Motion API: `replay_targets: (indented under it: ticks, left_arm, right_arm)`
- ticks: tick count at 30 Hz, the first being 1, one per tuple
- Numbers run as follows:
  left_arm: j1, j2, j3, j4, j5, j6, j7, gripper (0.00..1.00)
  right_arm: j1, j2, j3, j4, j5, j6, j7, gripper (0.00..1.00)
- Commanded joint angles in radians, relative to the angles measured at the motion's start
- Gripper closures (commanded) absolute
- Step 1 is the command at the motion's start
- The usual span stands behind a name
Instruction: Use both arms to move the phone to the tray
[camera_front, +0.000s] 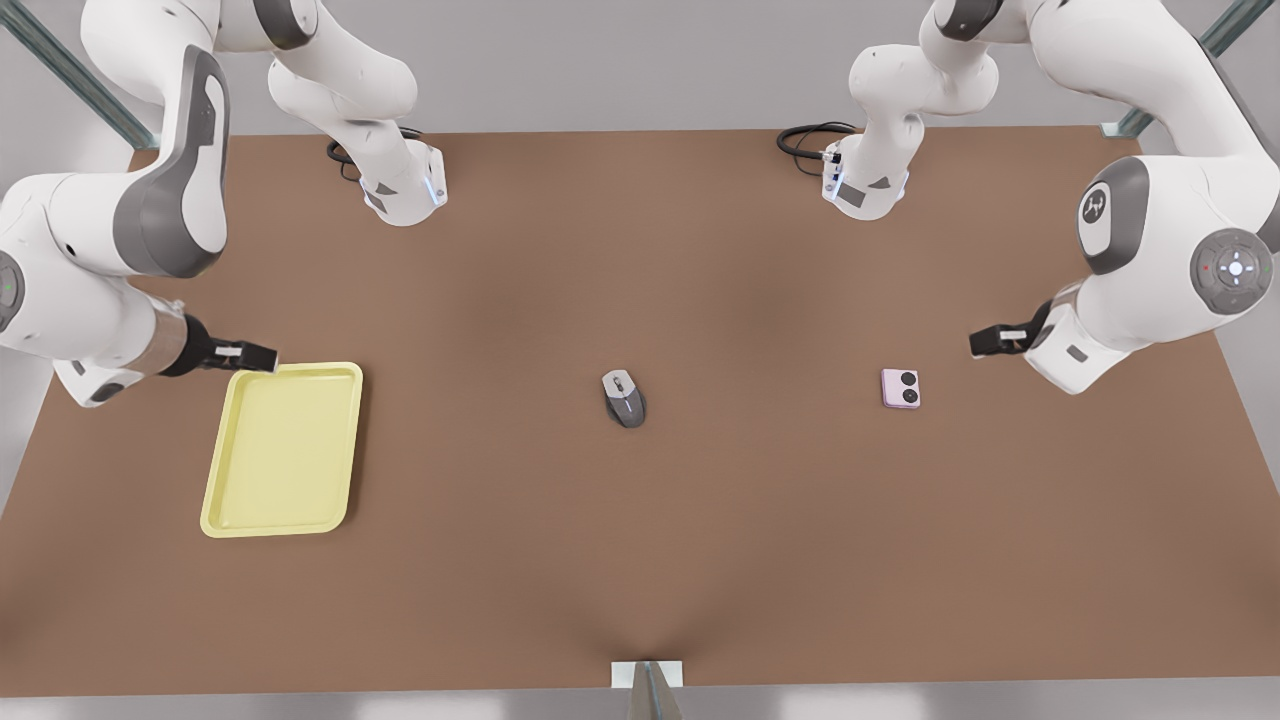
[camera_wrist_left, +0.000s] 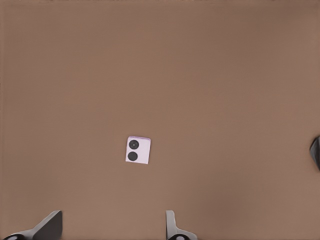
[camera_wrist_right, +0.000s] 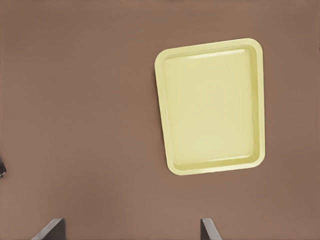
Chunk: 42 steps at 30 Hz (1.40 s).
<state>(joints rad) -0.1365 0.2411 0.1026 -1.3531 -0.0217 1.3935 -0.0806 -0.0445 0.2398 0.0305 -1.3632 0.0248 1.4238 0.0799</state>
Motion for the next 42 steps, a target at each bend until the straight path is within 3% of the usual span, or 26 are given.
replay_targets:
  ticks: [1,4,8,10,19,42]
  left_arm:
    - [0.000,0.000,0.000,-0.003,0.005,0.042,-0.045,0.00]
    - [0.000,0.041,-0.001,-0.139,0.002,0.086,-0.048,0.00]
    - [0.012,0.089,-0.001,-0.578,-0.024,0.663,0.033,0.00]
    - [0.025,0.096,-0.001,-0.669,-0.023,0.798,0.091,0.00]
    - [0.035,0.150,-0.001,-0.730,-0.011,0.822,0.415,0.00]
    - [0.035,0.247,-0.001,-0.782,-0.015,0.917,0.401,0.00]
  right_arm:
    - [0.000,-0.001,-0.001,0.001,0.000,0.079,0.023,0.00]
    - [0.000,0.001,-0.001,0.003,0.000,0.076,0.023,0.00]
    - [0.000,0.004,-0.001,0.006,-0.002,0.076,0.023,0.00]
    - [0.000,0.004,0.000,0.006,-0.003,0.076,0.023,0.00]
    - [0.000,0.007,-0.001,0.007,-0.003,0.076,0.023,0.00]
    - [-0.005,0.010,0.000,0.007,-0.003,0.076,0.027,0.00]
